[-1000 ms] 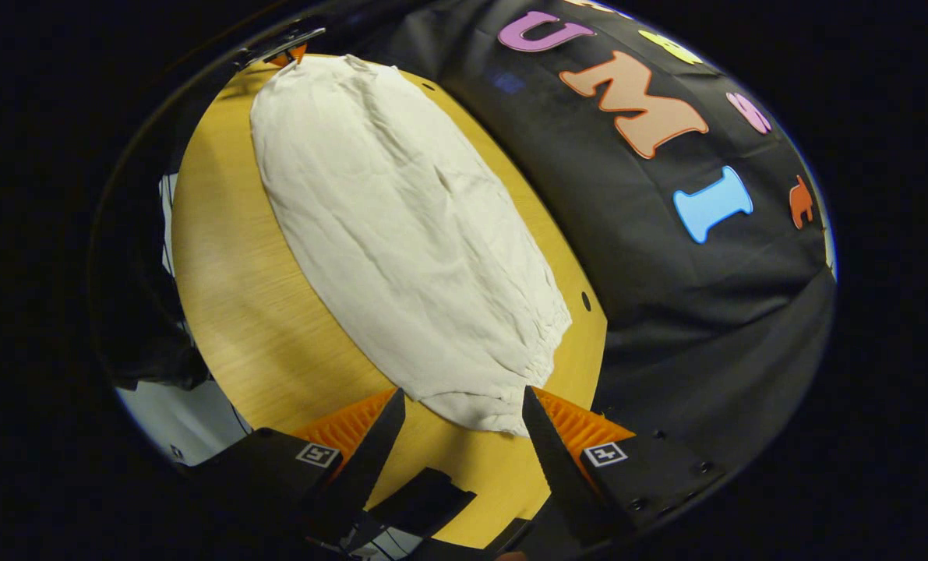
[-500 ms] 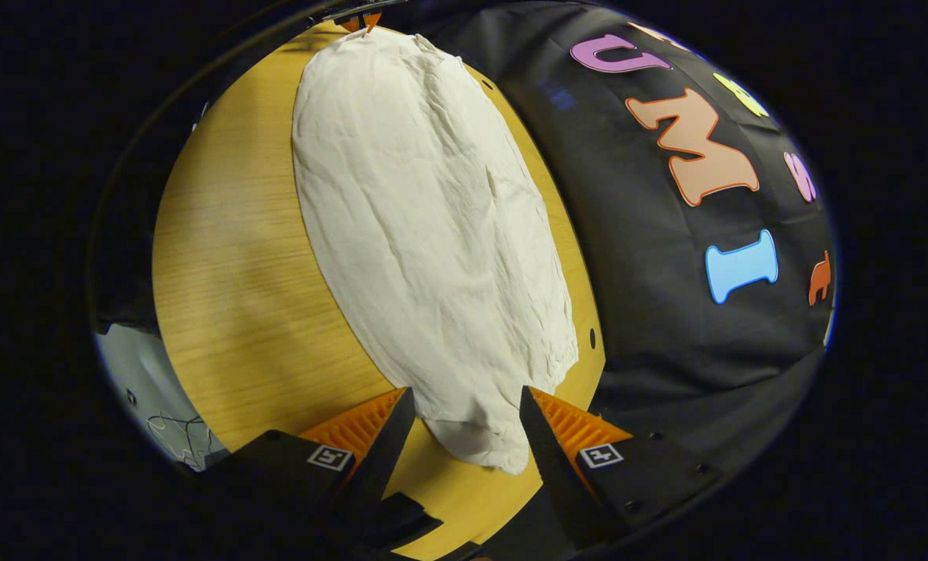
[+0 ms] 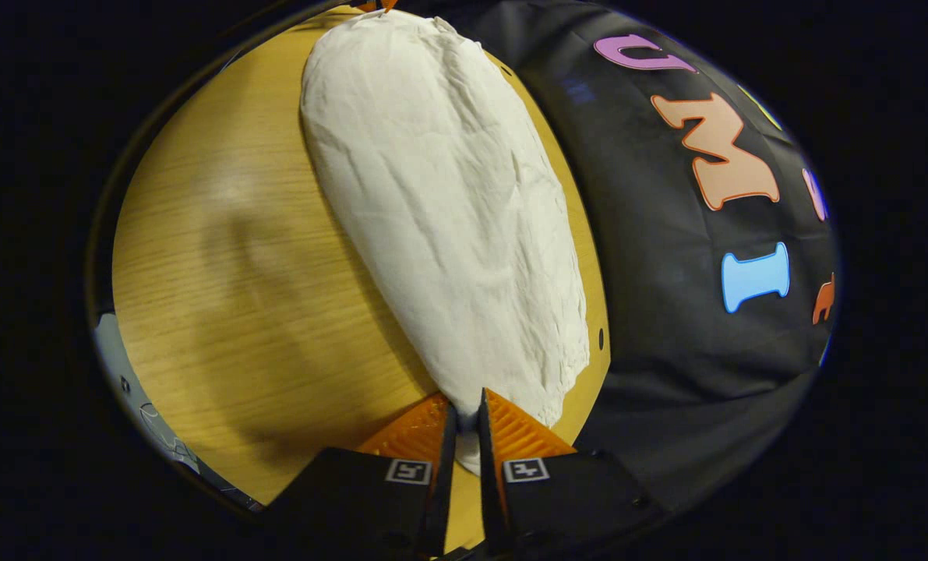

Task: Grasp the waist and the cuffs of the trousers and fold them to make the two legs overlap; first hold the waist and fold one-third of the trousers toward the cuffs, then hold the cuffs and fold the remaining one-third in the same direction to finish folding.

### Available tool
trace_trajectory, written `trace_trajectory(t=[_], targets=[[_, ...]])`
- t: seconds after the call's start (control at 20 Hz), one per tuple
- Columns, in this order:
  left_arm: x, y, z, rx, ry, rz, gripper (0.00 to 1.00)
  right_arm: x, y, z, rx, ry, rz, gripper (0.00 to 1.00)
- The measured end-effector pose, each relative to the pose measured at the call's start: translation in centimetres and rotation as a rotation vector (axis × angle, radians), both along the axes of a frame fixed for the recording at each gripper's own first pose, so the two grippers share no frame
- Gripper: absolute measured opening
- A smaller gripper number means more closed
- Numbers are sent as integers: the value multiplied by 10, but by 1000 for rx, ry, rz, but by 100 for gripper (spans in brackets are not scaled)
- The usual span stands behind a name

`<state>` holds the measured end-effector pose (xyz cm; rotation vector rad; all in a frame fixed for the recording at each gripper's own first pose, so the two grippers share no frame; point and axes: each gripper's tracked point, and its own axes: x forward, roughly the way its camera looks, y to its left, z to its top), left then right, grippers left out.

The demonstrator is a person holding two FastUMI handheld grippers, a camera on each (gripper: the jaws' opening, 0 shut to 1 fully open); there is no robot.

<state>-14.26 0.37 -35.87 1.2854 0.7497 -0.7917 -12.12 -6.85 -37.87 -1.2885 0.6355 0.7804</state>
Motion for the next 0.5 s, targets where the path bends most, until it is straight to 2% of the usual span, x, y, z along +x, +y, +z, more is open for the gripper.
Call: trace_trajectory(t=[0.1, 0.2, 0.3, 0.45, 0.5], targets=[[0, 0, 0, -5, -5, 2, 0, 2, -2, 1, 15, 4, -45, 11], [2, 1, 0, -9, -1, 15, 0, 5, -3, 1, 42, 28, -97, 13], [4, 5, 3, -19, 2, 65, 0, 13, -2, 11, 51, -8, -103, 13], [20, 7, 22, -33, -43, 97, 0, 27, -1, 28, 80, -56, -120, 11], [27, 7, 29, -37, -58, 108, 0, 32, -1, 37, 95, -75, -133, 16]])
